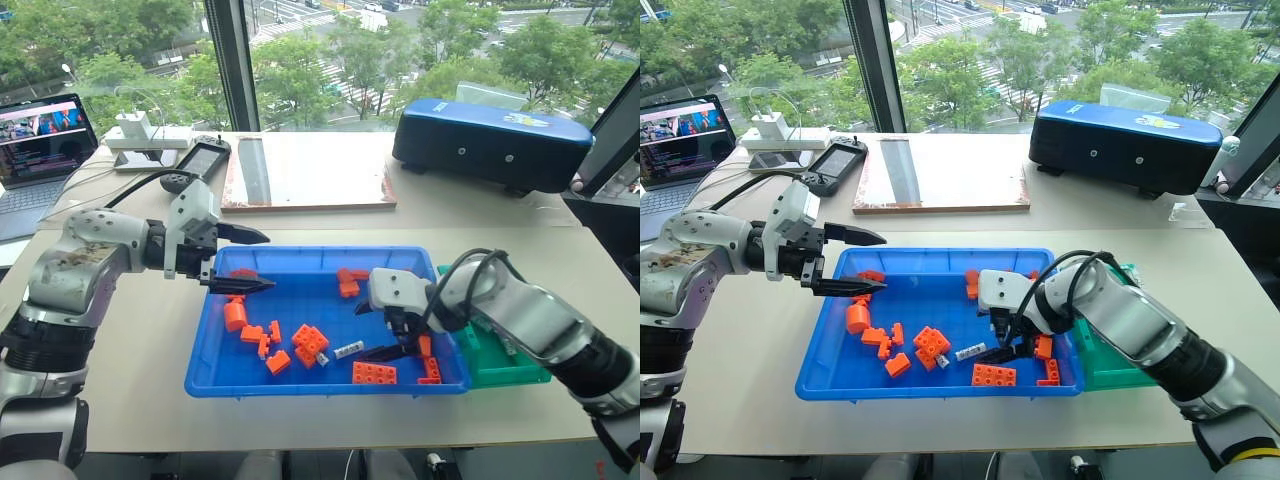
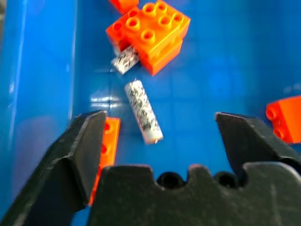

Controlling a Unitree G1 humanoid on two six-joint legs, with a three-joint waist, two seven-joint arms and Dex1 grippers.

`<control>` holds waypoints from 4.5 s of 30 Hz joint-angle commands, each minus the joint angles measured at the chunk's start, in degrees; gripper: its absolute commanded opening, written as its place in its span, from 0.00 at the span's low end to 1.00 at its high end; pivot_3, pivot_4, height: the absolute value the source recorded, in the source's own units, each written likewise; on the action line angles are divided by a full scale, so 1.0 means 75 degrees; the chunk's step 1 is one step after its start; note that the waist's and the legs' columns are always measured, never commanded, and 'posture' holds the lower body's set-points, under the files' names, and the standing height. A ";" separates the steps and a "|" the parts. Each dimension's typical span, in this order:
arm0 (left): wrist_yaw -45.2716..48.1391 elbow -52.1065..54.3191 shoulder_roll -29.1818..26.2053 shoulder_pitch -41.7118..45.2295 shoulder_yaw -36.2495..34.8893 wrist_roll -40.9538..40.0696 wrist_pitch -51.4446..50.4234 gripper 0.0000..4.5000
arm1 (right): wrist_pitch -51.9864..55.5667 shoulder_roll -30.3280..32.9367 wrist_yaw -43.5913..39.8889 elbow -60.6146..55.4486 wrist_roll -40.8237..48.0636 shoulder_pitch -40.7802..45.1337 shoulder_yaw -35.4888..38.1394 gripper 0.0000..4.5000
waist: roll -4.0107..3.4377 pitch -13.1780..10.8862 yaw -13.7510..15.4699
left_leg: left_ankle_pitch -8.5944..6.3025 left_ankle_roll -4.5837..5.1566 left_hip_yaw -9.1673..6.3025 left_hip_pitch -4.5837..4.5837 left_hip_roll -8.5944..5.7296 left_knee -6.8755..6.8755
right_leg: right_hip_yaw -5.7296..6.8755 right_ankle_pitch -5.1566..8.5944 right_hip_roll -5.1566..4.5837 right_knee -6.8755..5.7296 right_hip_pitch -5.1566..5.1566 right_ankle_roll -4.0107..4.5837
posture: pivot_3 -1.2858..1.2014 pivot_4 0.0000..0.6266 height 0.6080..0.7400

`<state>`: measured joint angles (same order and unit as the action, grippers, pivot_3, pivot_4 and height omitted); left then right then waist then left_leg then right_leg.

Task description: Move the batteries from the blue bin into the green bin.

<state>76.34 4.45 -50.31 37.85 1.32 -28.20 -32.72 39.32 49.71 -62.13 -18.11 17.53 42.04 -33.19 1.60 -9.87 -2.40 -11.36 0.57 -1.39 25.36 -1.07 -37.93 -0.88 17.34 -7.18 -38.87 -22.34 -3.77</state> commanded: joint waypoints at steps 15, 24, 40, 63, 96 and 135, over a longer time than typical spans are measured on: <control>-0.0321 0.0041 -0.0137 0.0092 -0.0129 0.0093 0.0062 1.00 | -0.0406 -0.0632 -0.0731 0.0040 -0.1159 -0.0244 0.0018 0.40 | 0.0000 0.0000 0.0012 | 0.0001 -0.0001 -0.0001 0.0000 -0.0001 -0.0001 | 0.0002 0.0000 0.0000 -0.0003 0.0001 0.0000 | 0.52 0.24 0.94; -0.0288 -0.0084 -0.0118 0.0117 -0.0085 0.0250 0.0178 1.00 | -0.0358 -0.0889 -0.0577 0.0371 -0.1611 -0.0489 -0.0137 0.29 | 0.0000 0.0000 0.0012 | 0.0001 -0.0002 -0.0002 0.0000 -0.0001 -0.0001 | 0.0003 0.0000 0.0000 -0.0004 0.0001 0.0000 | 0.52 0.24 0.94; -0.0031 -0.0394 0.0321 0.0402 -0.0082 -0.0069 0.0109 1.00 | 0.1946 0.1331 -0.1518 -0.0667 0.0025 0.0219 0.3068 0.06 | -0.0008 -0.0009 0.0099 | 0.0002 -0.0004 -0.0002 -0.0005 -0.0006 -0.0003 | 0.0004 0.0000 -0.0006 -0.0004 0.0004 0.0000 | 0.52 0.24 0.94; 0.0786 -0.1150 0.1129 0.1379 0.0108 0.0011 0.0513 1.00 | 0.2062 0.3307 -0.0174 0.0011 -0.0346 -0.2651 0.4563 0.06 | -0.0010 -0.0010 0.0155 | 0.0001 -0.0002 0.0014 -0.0005 -0.0005 -0.0004 | -0.0002 0.0000 -0.0014 0.0003 0.0005 0.0000 | 0.52 0.24 0.94; 0.0086 -0.0277 -0.0255 -0.0012 -0.0554 -0.0075 -0.0036 1.00 | 0.2321 0.1068 -0.0330 -0.0717 0.1508 0.0523 0.3358 0.63 | -0.0009 -0.0011 -0.0009 | 0.0001 -0.0002 0.0008 -0.0006 0.0004 -0.0003 | 0.0001 0.0000 -0.0013 0.0010 0.0009 0.0000 | 0.52 0.24 0.94; -0.0726 0.0989 -0.0891 -0.0701 -0.1190 -0.0625 -0.0736 1.00 | -0.1401 -0.2574 -0.1892 0.2080 -0.1522 0.1201 -0.0433 1.00 | -0.0008 -0.0013 -0.0011 | 0.0006 -0.0010 -0.0003 -0.0008 -0.0001 -0.0003 | 0.0012 0.0000 -0.0004 -0.0018 -0.0006 0.0000 | 0.52 0.24 0.94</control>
<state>71.32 10.49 -55.97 32.62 -5.64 -31.77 -37.83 30.33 30.78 -75.99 -2.21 6.74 50.79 -37.08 1.54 -9.97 -2.48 -11.32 0.49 -1.42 25.30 -1.09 -37.95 -0.78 17.35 -7.22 -39.01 -22.38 -3.77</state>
